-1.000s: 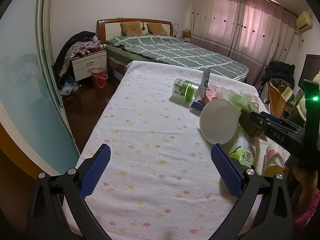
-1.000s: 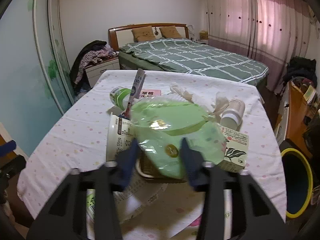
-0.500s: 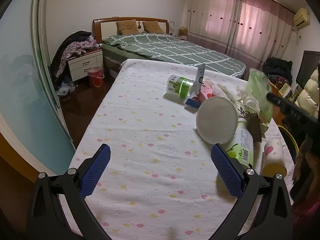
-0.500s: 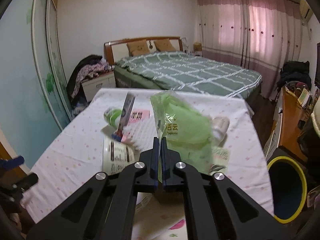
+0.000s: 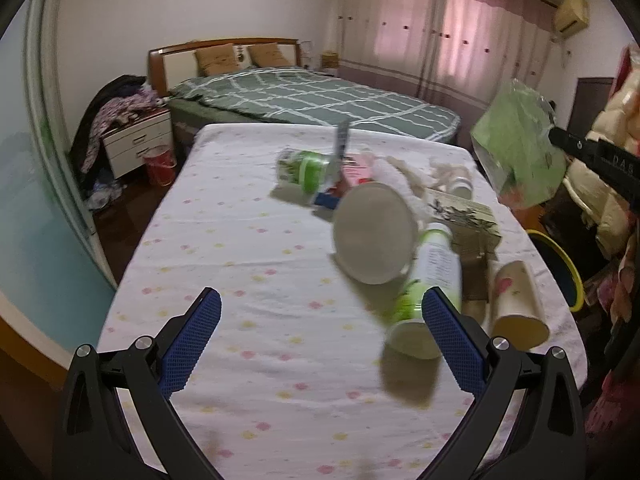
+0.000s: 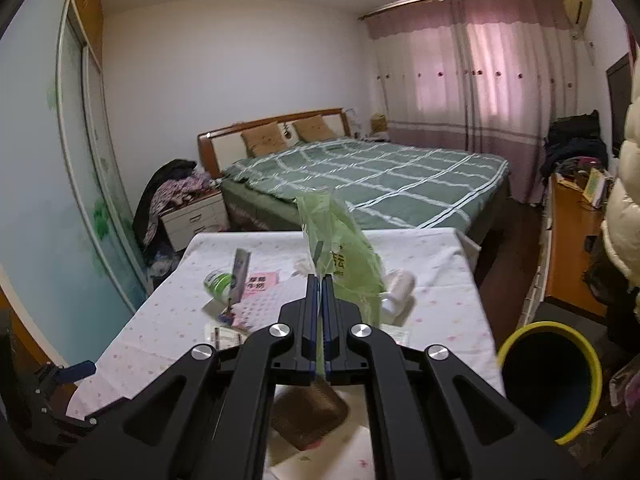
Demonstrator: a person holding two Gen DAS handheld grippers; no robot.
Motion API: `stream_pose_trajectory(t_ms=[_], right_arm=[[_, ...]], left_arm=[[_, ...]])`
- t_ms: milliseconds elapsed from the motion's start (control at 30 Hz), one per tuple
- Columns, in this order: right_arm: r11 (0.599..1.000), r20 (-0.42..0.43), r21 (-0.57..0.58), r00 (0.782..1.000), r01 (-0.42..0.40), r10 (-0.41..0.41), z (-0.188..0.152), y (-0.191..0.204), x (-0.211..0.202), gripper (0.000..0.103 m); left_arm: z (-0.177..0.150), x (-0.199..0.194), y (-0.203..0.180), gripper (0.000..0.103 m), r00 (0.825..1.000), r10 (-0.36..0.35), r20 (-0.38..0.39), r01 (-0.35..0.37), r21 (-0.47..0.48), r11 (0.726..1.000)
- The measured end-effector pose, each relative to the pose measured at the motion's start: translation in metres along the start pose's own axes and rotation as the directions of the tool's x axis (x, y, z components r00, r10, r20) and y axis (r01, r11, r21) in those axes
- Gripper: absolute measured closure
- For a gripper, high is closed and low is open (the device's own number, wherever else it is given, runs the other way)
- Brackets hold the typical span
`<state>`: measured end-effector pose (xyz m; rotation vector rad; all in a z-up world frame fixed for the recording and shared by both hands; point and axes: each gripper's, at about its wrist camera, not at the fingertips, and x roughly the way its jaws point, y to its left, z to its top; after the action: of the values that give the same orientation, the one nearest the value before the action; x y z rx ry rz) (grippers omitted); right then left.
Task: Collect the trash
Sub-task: 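Carry the green bag with the right tool over the bin and release, then grasp the green-labelled white bottle with the left tool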
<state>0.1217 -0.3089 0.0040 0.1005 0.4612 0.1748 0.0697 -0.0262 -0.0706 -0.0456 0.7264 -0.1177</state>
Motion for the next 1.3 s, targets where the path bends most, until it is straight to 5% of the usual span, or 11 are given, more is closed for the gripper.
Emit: stream_pose_trajectory(t_ms=[400, 767, 1033, 1133, 1300], right_arm=[[0.978, 0.006, 0.117, 0.985, 0.171, -0.173, -0.015, -0.087, -0.032, 0.101], [0.904, -0.127, 0.238, 0.934, 0.354, -0.333, -0.06, -0.195, -0.013, 0.101], [0.86, -0.245, 0.274, 0.896, 0.43, -0.37, -0.094, -0.237, 0.025, 0.093], [0.851, -0.251, 0.287, 0.892, 0.44, -0.377, -0.1, -0.242, 0.027, 0.083], [0.846, -0.246, 0.296, 0.891, 0.445, -0.382, -0.101, -0.246, 0.024, 0.081]], left_arm=[[-0.006, 0.026, -0.047, 0.004, 0.997, -0.058, -0.053, 0.063, 0.094, 0.994], [-0.011, 0.054, -0.065, 0.004, 0.993, -0.059, -0.106, 0.072, 0.125, 0.99], [-0.011, 0.073, -0.072, 0.004, 0.988, -0.062, -0.142, 0.08, 0.128, 0.989], [-0.01, 0.079, -0.074, 0.004, 0.987, -0.062, -0.149, 0.081, 0.124, 0.989], [-0.011, 0.086, -0.077, 0.004, 0.987, -0.054, -0.15, 0.074, 0.133, 0.988]])
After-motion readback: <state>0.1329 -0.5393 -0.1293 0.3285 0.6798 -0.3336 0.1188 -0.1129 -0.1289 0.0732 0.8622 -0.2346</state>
